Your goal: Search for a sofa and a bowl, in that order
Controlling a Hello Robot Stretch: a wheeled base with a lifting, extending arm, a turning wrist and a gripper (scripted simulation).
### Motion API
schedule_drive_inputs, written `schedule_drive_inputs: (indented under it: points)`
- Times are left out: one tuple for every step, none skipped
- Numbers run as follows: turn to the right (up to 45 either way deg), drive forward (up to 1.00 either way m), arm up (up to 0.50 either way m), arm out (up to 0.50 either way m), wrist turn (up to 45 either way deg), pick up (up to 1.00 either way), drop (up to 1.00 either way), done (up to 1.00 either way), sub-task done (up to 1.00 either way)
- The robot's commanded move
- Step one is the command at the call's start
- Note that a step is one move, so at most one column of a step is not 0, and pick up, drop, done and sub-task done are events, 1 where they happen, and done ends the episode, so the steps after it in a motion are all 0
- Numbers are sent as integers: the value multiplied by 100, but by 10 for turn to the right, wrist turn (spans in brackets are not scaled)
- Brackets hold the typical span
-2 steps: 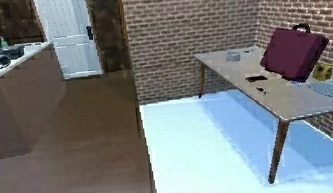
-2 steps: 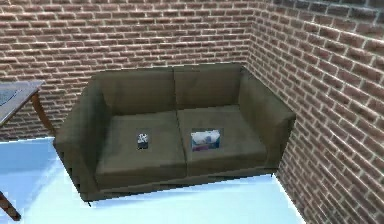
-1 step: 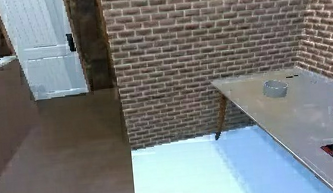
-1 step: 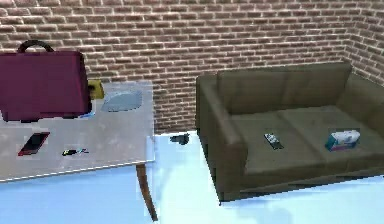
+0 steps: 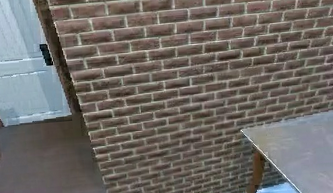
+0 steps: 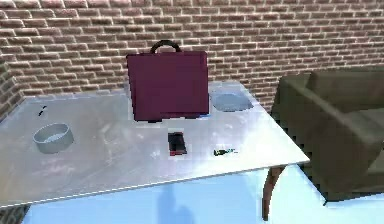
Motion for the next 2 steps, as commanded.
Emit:
schedule_drive_inputs:
  points:
    - [450, 0, 0, 0, 0, 0, 0, 0, 0]
    - [0, 0, 0, 0, 0, 0, 0, 100, 0]
